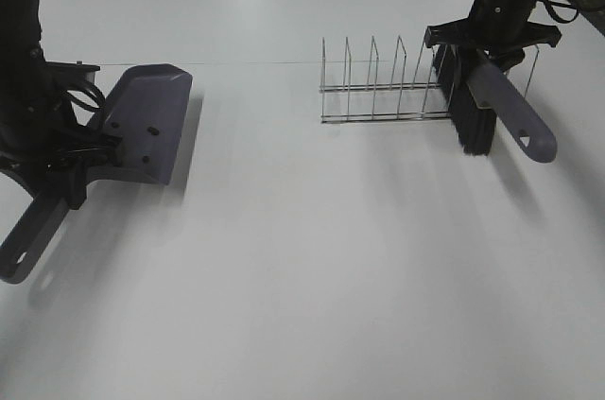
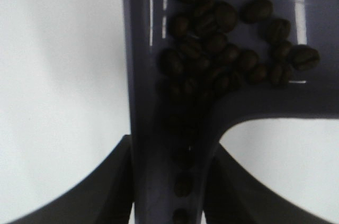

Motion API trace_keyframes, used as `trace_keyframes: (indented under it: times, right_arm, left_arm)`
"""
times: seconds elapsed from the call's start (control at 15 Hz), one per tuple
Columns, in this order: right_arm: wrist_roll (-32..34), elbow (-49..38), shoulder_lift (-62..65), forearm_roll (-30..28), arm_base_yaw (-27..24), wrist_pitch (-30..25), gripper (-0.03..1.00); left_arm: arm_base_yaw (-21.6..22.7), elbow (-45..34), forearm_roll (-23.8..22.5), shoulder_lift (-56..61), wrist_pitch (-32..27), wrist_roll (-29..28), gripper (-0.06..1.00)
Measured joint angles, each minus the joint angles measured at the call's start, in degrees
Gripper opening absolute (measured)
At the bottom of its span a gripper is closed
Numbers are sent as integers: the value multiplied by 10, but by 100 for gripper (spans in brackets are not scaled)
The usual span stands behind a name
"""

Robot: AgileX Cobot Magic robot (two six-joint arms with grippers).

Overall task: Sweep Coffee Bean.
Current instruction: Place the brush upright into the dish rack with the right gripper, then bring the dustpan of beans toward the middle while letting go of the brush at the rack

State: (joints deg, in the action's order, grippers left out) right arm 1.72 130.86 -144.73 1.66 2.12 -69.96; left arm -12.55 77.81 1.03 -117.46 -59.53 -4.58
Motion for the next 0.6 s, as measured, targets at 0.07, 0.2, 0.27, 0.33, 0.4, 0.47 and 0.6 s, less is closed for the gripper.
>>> trace_keyframes:
  times: [0.07, 0.2, 0.27, 0.33, 0.4, 0.47, 0.6]
  right_arm:
    - [-2, 0, 0, 5, 0, 0, 53]
    - [-7, 0, 17, 11, 0, 0, 76]
    - [-7, 0, 30, 11, 0, 0, 80]
    - [-7, 0, 37, 11, 0, 0, 80]
    - [-7, 0, 55, 11, 0, -1, 81]
    - [-7, -6, 74, 11, 0, 1, 81]
    - [-9, -45, 128, 11, 0, 1, 81]
  left_arm:
    - [0, 0, 0, 0, 0, 0, 33]
    - [0, 0, 1, 0, 0, 0, 33]
    - [0, 0, 1, 0, 0, 0, 33]
    - [0, 0, 2, 0, 1, 0, 33]
    - [0, 0, 2, 0, 1, -2, 33]
    - [0, 0, 2, 0, 2, -8, 33]
    - [0, 0, 9, 0, 2, -10, 33]
